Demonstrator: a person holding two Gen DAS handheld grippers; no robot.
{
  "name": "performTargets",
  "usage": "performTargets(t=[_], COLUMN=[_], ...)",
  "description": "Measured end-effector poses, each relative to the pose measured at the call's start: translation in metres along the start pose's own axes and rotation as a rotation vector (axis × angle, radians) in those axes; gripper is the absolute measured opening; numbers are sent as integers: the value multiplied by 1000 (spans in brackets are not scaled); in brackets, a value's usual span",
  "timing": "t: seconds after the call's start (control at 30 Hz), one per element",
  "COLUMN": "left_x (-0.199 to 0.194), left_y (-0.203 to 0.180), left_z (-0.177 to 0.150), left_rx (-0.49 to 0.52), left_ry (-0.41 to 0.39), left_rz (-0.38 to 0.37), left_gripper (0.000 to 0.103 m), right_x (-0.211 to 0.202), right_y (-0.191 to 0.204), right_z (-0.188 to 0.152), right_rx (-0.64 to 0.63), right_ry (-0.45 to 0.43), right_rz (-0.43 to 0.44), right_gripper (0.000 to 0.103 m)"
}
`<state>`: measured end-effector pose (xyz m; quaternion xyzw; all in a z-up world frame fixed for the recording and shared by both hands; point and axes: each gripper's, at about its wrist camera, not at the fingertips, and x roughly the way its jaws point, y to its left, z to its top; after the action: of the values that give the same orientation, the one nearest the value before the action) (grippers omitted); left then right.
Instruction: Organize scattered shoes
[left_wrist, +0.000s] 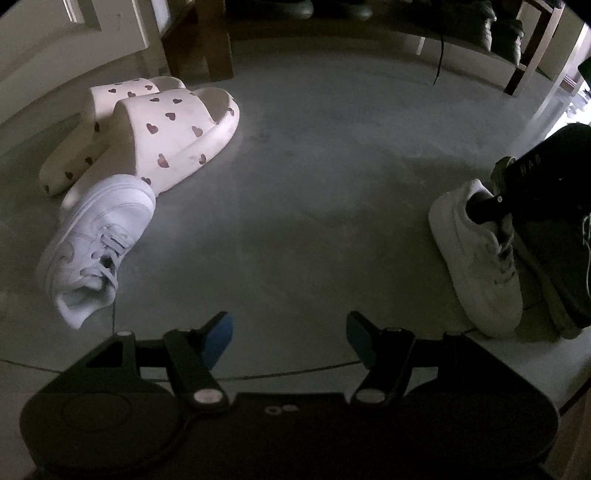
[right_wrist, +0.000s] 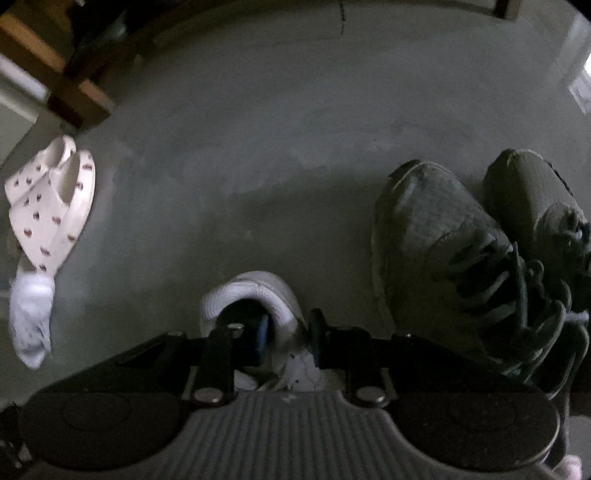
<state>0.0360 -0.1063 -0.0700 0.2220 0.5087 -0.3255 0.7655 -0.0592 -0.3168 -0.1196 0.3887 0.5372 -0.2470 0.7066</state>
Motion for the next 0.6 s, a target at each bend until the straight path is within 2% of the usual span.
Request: performTargets(t=[0.2,0.33,0.47,0.57,0.6], left_x=[1,-1,0,6,9], left_y=[11,29,51,68,72], left_z=[-1,-1,-2,-3,-3], left_rx=[-16,-41,-81,-117,-129], left_ry=[-4,-30,-64,-80,-81], left_rz=[16,60,110,137,147], left_gripper=[69,69,69,69,69], right_x=[6,6,12,17,15], right_y=[17,43,66,76,79], right_z=[-10,-17,-28,-30,-30], right_rx=[39,44,25,-25,-66], right_ry=[34,63,49,36,32], right_rz=[31,85,89,65,38], right_gripper=[25,25,26,34,50])
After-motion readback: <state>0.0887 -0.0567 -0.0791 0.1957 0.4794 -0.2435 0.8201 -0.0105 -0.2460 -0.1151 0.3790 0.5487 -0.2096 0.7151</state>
